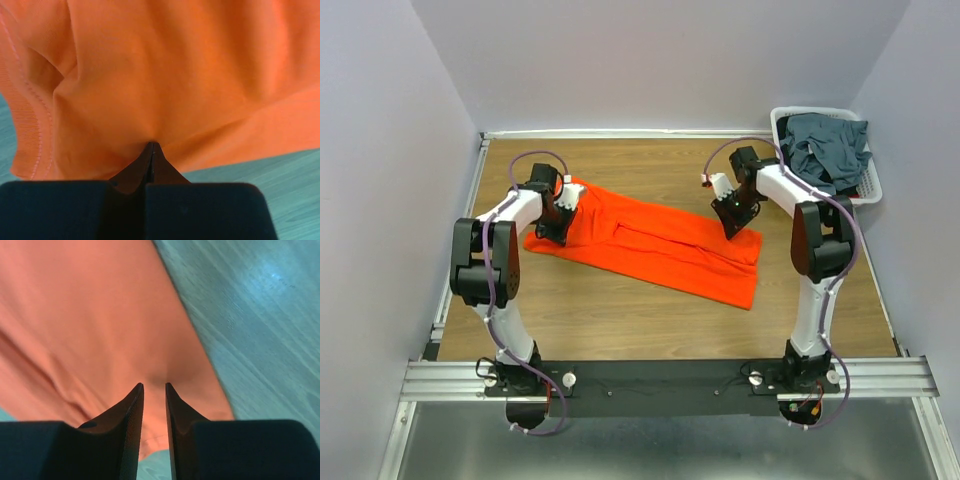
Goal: Fold and stack the t-shirts
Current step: Fold the tshirt
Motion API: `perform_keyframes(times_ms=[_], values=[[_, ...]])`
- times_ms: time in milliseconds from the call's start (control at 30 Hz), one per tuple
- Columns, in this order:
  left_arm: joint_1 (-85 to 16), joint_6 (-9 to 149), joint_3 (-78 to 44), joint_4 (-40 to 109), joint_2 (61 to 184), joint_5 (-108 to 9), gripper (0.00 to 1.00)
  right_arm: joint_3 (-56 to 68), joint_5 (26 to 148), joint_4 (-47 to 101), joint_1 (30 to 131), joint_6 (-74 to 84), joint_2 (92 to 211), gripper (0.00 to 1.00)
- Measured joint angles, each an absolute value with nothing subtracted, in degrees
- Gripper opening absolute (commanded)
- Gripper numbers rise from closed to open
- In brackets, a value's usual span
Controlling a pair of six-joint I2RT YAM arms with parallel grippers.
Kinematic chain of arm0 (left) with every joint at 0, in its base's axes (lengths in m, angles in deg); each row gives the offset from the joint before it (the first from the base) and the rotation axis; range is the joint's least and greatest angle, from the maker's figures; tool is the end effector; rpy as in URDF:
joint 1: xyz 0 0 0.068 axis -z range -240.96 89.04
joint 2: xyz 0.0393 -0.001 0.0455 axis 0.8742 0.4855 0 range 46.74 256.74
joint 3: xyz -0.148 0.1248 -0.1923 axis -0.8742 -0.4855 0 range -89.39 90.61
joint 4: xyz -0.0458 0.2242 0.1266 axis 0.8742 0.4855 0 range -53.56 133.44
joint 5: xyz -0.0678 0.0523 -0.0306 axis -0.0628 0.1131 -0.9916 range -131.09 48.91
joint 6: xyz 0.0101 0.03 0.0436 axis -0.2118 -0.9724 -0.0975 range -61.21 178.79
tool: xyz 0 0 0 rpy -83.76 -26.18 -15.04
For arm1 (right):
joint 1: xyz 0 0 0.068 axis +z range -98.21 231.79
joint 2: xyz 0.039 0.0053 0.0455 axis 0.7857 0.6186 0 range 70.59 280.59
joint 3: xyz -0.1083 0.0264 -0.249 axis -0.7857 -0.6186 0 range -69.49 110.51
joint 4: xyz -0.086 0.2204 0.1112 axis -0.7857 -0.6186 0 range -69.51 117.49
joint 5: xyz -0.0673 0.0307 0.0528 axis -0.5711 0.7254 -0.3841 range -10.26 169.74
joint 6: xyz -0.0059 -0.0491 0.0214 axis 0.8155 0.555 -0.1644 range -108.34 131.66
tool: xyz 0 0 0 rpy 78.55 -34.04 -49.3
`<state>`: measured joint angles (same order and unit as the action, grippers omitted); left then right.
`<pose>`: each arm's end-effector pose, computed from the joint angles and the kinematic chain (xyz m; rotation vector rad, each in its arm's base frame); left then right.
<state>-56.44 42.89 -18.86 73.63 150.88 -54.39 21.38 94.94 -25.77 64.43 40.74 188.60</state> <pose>0.3558 -0.0363 0.1813 0.5451 2.7197 -0.2753 0.3954 0.0983 0.1814 -1.0699 2.7153 0.3505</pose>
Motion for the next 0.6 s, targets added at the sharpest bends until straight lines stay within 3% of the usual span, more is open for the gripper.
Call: perform_keyframes(times_ms=[200, 333, 433, 567, 600], values=[[-56.5, 44.0, -16.7, 72.7, 154.5, -52.2, 0.00, 20.1, 92.5, -25.5, 64.4, 42.5, 190.5, 0.25], [-56.5, 44.1, -8.5, 73.3, 160.7, -51.8, 0.00, 16.6, 92.6, -23.8, 64.5, 43.0, 188.4, 0.25], [-56.5, 43.5, 5.5, 74.9, 170.0, -51.8, 0.00, 11.4, 93.8, -22.5, 64.9, 42.6, 185.3, 0.27], [-56.4, 42.2, 31.6, 79.0, 185.0, -53.0, 0.00, 2.0, 102.6, -23.1, 69.0, 41.2, 179.3, 0.34], [-56.3, 42.0, 39.9, 78.9, 189.6, -53.6, 0.04, 0.4, 104.9, -23.9, 70.7, 41.0, 178.3, 0.34]])
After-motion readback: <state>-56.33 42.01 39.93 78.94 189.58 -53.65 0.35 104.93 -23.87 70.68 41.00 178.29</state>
